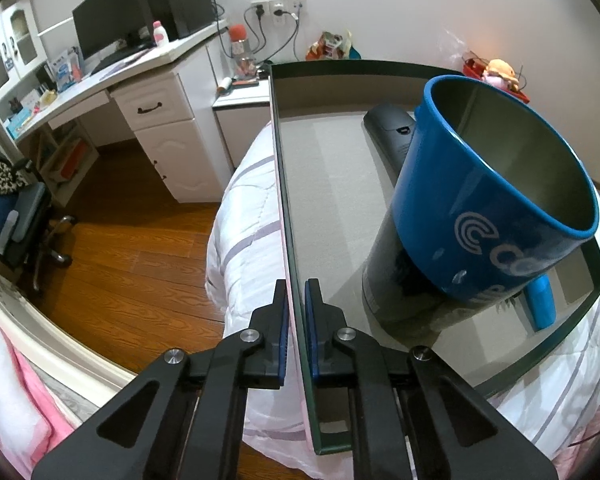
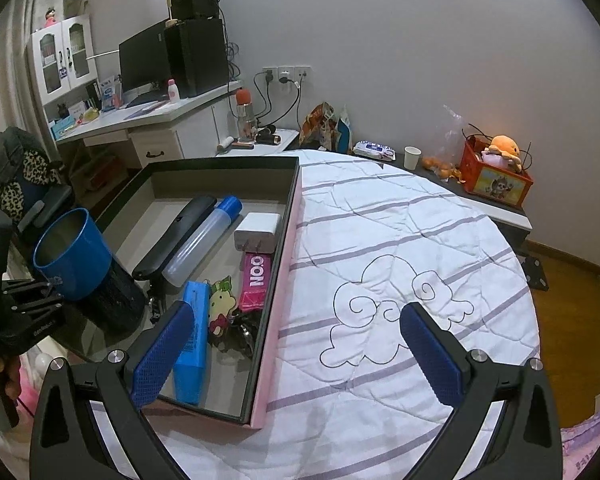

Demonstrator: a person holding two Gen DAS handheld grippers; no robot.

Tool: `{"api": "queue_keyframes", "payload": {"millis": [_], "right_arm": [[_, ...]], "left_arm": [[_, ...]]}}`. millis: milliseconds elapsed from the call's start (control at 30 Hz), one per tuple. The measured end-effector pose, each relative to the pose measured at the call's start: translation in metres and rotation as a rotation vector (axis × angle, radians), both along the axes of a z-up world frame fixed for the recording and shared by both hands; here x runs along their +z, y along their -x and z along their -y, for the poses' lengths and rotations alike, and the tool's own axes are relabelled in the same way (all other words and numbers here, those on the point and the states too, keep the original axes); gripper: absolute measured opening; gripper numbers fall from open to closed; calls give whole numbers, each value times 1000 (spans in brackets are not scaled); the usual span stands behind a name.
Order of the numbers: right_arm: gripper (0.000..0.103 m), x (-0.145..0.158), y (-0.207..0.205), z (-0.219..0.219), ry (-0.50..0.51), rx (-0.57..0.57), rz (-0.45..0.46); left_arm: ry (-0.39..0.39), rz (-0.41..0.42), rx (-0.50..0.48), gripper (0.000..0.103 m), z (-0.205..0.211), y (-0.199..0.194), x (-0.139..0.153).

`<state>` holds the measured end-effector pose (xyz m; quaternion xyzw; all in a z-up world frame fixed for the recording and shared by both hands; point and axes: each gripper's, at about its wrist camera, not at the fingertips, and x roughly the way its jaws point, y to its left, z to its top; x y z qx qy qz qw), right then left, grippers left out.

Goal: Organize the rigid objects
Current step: 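Release the tray edge with the left gripper and pull back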

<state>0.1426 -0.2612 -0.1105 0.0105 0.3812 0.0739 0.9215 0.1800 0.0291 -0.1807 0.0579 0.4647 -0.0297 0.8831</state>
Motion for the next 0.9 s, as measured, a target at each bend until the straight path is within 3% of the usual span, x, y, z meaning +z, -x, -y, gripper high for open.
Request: {"api": "queue_keyframes", "payload": {"millis": [400, 800, 900], "right_arm": [[103, 2, 16, 7, -21, -1, 2], [103, 18, 48, 15, -43, -7, 50], [103, 25, 57, 14, -46, -7, 68]], "left_arm": [[-13, 23, 10, 7, 1, 14, 15], [-14, 119, 11, 9, 7, 59, 49], [-14, 147, -4, 19, 12, 72, 59]]}}
